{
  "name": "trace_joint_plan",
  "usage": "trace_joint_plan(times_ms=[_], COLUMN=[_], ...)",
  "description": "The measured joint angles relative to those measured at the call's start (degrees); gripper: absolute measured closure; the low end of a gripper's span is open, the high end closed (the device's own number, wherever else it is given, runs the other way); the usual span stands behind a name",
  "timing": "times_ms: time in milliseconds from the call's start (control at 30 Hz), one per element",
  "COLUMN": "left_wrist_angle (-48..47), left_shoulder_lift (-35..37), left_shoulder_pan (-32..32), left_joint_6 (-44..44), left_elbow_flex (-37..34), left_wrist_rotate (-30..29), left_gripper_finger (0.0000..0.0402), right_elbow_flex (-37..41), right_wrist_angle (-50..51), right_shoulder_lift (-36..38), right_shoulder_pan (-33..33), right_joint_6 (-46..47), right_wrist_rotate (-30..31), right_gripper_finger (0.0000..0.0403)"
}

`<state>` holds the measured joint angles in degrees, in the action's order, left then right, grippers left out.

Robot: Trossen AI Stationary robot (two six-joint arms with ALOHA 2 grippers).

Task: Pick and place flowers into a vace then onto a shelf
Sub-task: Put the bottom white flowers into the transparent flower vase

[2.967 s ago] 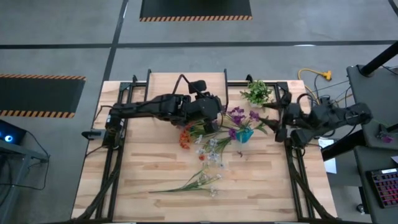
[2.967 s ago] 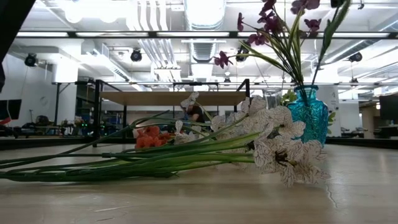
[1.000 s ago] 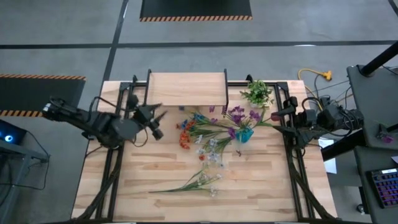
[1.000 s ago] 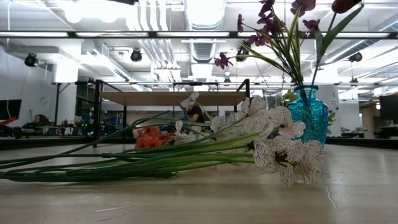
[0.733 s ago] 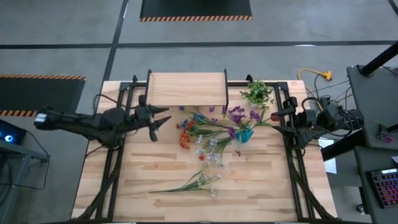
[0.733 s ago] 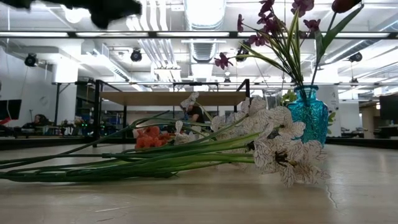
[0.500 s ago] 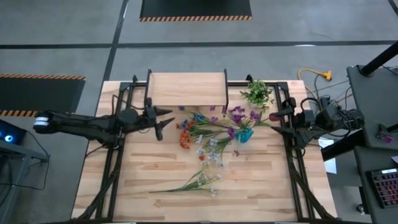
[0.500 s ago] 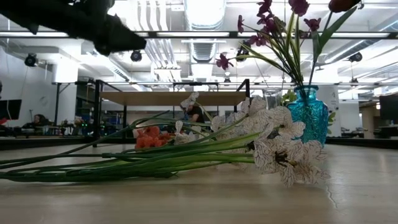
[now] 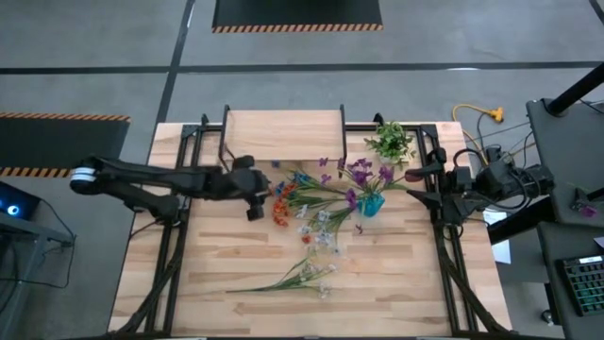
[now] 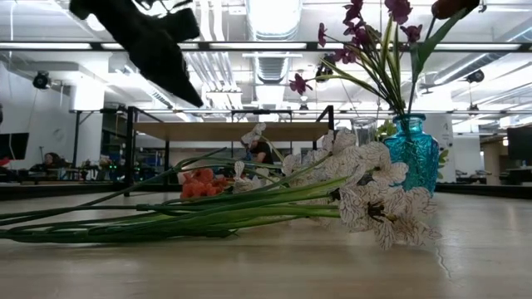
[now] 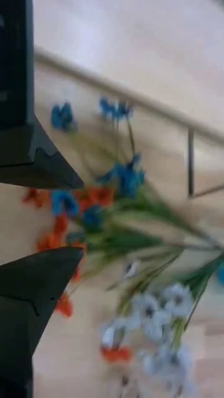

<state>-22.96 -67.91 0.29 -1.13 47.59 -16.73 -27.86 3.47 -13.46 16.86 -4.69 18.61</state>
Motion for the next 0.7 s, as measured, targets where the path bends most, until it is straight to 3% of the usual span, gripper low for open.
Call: trace_joint_plan(times_ms=[167,467,700], left_wrist_angle=[-3.4,-12.8,-28.9], left_shoulder_lift=[-4.9,-13.3,-25.3], left_shoulder_pan=[-2.5,-14.0,-24.7], left_joint_6=[-2.6,-15.2,-26.3], left_elbow_flex=[3.7,12.0,24.0], left_wrist_rotate=[6.0,6.2,4.5], left_gripper_finger=[0.0259,0.0259,0.0259], right_elbow_flex=[0.0,0.0,0.0], right_wrist_angle=[0.0,-0.7,-1.0], right_shoulder_lift=[0.2,0.3,0.2], right_shoulder_pan=[0.0,0.0,0.0], right_joint_6=[0.1,0.2,1.7], right_wrist_rotate=[0.3,1.1,1.0], right_gripper_finger=[0.0179,0.0179,0.0179])
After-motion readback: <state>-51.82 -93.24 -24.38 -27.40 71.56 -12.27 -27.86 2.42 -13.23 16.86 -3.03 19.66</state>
